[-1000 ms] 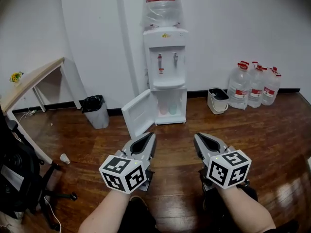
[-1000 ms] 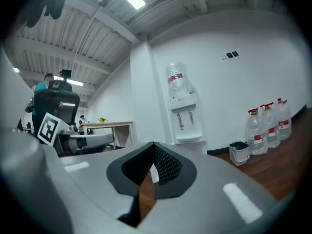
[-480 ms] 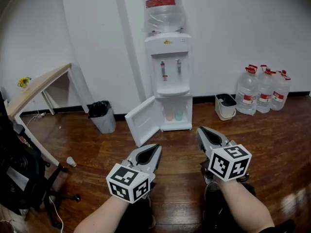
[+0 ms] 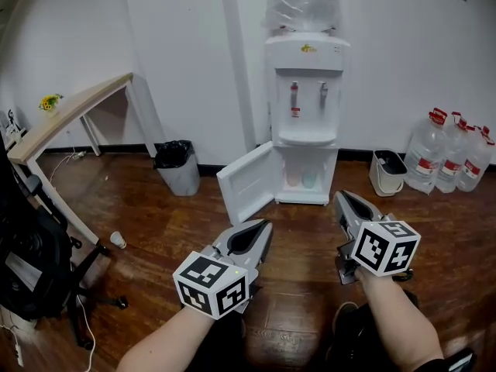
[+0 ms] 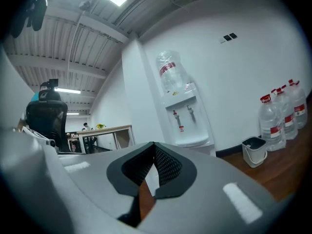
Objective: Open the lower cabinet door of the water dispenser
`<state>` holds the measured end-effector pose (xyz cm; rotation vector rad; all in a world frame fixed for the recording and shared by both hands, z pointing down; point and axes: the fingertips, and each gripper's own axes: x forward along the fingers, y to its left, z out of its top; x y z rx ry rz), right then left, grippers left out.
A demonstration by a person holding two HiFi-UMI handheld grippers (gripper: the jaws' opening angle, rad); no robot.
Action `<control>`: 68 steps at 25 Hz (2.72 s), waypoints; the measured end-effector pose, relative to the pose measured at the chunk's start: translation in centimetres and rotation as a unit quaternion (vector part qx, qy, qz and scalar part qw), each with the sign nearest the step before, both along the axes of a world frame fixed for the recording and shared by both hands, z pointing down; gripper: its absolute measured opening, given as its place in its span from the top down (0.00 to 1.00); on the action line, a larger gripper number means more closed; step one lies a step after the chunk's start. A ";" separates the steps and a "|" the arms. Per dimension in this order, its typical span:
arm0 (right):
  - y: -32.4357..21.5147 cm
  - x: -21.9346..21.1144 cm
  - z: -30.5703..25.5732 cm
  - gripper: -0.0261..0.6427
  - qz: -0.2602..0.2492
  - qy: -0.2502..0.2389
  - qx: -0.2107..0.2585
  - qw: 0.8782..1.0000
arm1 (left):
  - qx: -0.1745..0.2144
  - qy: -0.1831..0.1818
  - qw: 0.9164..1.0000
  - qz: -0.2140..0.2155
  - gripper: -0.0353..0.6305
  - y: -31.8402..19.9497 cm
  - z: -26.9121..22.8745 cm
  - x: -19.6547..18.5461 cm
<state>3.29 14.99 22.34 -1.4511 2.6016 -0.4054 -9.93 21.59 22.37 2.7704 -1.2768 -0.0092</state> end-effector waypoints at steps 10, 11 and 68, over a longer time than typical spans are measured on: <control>-5.3 0.6 0.8 0.96 0.011 0.075 0.026 0.997 | 0.001 0.002 1.000 0.012 0.95 -7.1 0.3 0.6; -5.8 0.8 0.8 0.96 0.012 0.087 0.031 0.996 | 0.003 -0.001 1.000 0.012 0.95 -8.0 0.3 0.6; -19.2 2.4 3.3 0.96 0.011 0.099 0.006 0.995 | 0.023 -0.055 0.998 0.002 0.92 -25.5 3.9 1.4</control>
